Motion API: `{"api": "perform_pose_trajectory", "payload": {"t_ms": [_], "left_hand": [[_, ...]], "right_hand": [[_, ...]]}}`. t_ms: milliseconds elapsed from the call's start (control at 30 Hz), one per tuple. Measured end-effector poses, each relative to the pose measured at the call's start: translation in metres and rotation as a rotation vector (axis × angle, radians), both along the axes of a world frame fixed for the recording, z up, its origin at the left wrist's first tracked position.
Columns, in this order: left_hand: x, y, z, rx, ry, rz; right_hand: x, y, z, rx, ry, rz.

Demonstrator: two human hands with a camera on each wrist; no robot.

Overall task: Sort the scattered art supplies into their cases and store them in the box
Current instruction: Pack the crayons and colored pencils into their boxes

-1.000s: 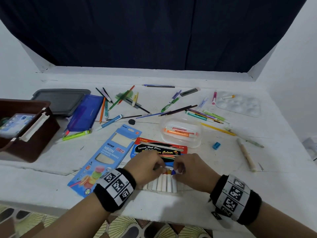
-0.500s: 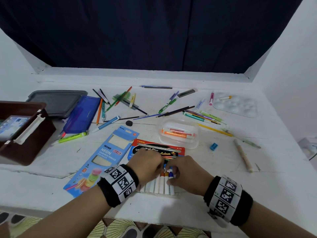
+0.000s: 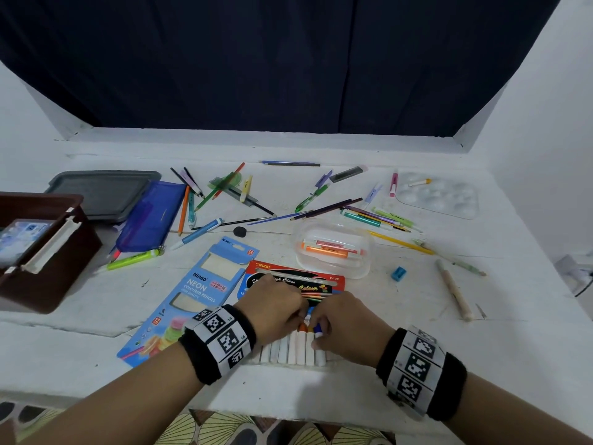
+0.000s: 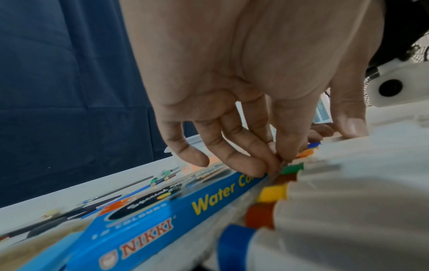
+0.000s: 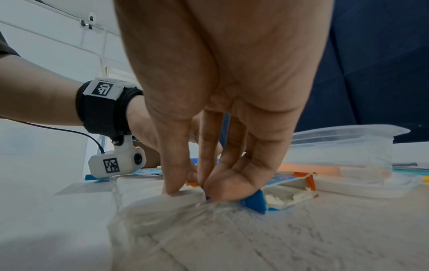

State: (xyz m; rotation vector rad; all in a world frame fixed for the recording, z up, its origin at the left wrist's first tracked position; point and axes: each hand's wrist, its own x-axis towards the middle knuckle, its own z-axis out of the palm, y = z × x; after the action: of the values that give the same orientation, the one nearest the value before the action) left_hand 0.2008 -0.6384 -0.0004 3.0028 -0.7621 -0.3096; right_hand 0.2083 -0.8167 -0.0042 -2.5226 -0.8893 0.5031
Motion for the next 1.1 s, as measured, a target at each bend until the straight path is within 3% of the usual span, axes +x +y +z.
{"api": "perform_pose_trajectory", "payload": {"t_ms": [233,433,533,667,833,933,1100], "left_hand": [[0.000,0.004,-0.001,-0.111,0.053,0.071],[0.003,0.011,-0.002,-0.216,0.199,0.123],[0.005,0.015,0.004,-0.273,0.231,0.117],[0.007,0.019,0.016,-0.367,0.189,0.080],[0.018,0.013,0.037,-0.672,0.038,0.170],[0.031,0.005,0.047,-0.805,-0.052,0.201],[0.057,-0.009,0.042,-0.701,-0.102,0.216]], "right_hand": [[0.005,0.003,-0.001,-0.022,0.008,0.009],[0.006,-0.005,0.003,-0.010,-0.016,0.040],[0.005,-0.013,0.007,0.062,-0.033,-0.022],[0.009,-0.030,0.021,0.232,-0.133,-0.176],[0.024,-0.056,0.040,0.411,-0.354,-0.404],[0.045,-0.077,0.042,0.430,-0.394,-0.516],[0.101,-0.116,0.042,0.331,-0.405,-0.565]]}}
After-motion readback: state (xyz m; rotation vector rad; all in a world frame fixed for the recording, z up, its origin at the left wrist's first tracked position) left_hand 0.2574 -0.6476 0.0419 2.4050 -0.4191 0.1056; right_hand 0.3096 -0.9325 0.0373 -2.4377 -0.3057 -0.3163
